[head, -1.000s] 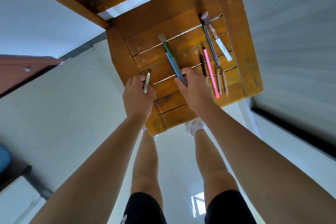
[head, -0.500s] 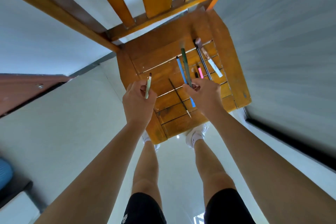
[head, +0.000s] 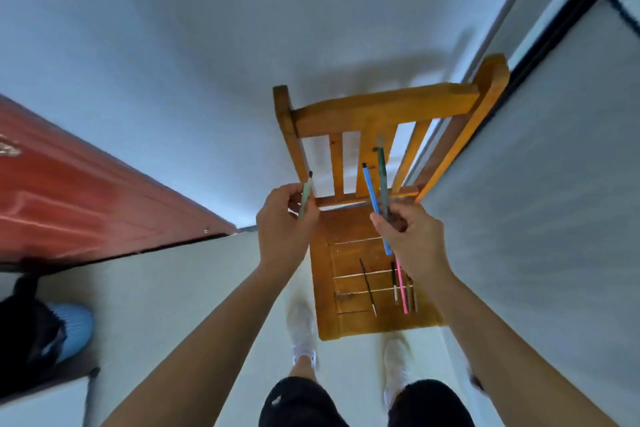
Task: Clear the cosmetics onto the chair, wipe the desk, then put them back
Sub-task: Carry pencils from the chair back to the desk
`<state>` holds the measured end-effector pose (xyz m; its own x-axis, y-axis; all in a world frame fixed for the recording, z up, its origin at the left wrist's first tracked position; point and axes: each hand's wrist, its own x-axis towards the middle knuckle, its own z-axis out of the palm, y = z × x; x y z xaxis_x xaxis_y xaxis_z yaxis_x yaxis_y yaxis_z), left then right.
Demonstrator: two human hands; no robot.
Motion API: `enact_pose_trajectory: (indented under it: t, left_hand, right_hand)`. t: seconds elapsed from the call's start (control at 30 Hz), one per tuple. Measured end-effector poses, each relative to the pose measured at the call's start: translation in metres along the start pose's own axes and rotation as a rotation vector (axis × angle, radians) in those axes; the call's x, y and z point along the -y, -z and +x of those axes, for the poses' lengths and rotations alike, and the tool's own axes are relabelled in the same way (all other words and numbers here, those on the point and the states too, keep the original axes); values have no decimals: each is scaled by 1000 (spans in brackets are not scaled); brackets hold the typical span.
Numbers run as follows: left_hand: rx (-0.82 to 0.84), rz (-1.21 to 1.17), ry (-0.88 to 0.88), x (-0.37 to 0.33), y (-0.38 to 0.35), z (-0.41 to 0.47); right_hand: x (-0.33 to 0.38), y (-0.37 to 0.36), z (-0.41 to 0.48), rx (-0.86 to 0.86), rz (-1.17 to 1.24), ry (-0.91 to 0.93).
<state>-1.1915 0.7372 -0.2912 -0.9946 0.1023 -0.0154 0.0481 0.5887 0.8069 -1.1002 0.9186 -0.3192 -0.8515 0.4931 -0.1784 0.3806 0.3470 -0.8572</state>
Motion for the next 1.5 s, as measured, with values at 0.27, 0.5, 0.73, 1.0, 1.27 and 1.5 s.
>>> enact_pose_trajectory:
  t: [0.27, 0.5, 0.73, 1.0, 1.27, 1.5]
  left_hand:
    - [-432, -43, 102, -33, 146, -124]
    - [-849, -39, 254, -13, 297, -266]
    - [-1217, 25, 360, 58, 440, -478]
    - [-1507, 128, 613, 147, 559, -713]
    - [-1632, 128, 697, 221, 637, -803]
    - [-1614, 75, 779, 324, 719, -810]
  right_hand:
    - [124, -32, -49, 386, 22, 364]
    - [235, -103, -177, 631, 99, 738]
    - [301, -220, -404, 943, 173, 965]
    - [321, -338, -670, 1194, 172, 1064]
    - [328, -438, -799, 1366, 114, 1111]
    - [335, -575, -862, 1452, 58, 1052]
